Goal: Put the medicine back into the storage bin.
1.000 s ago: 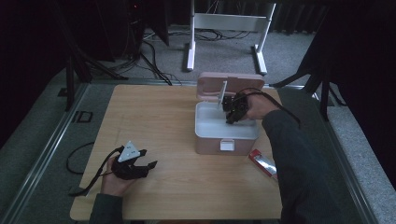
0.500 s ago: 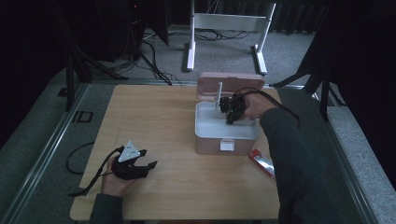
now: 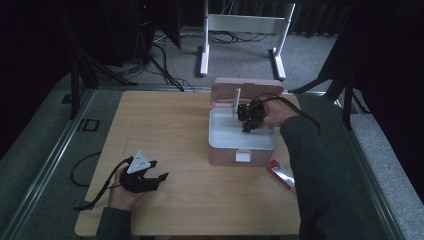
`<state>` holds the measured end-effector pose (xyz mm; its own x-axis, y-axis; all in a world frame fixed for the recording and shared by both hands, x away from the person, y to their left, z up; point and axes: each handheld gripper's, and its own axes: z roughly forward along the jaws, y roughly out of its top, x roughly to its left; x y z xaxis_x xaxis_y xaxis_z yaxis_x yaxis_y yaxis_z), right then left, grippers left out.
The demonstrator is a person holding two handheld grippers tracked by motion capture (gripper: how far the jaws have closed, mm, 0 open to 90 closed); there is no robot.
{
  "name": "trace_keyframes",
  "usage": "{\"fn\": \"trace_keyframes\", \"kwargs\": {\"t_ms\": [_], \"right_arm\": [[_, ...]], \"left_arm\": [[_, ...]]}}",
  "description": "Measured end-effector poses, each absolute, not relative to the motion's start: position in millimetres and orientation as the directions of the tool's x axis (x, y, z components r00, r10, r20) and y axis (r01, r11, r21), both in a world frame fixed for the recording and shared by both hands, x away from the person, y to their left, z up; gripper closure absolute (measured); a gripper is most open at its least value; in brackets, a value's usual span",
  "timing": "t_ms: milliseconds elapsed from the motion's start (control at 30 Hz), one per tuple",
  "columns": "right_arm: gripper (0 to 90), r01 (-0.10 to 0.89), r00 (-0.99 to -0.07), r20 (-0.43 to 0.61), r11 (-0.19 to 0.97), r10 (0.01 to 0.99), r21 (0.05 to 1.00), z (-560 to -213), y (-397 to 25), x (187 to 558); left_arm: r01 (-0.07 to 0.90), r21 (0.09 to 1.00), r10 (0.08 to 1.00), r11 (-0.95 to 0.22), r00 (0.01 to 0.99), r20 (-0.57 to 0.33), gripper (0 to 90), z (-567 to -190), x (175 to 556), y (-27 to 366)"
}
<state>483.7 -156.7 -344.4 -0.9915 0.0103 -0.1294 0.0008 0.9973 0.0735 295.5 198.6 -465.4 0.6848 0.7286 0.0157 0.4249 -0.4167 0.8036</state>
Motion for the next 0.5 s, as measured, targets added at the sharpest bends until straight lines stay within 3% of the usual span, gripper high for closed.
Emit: {"fn": "trace_keyframes", "kwargs": {"t_ms": [500], "right_arm": [[89.9, -0.02, -0.984, -0.177, 0.992, 0.002, 0.125, -324.8, -164.3, 477.8]], "left_arm": [[0.424, 0.806, 0.73, -0.413, 0.683, 0.015, 37.3, -465.4, 294.9, 200.5]]}}
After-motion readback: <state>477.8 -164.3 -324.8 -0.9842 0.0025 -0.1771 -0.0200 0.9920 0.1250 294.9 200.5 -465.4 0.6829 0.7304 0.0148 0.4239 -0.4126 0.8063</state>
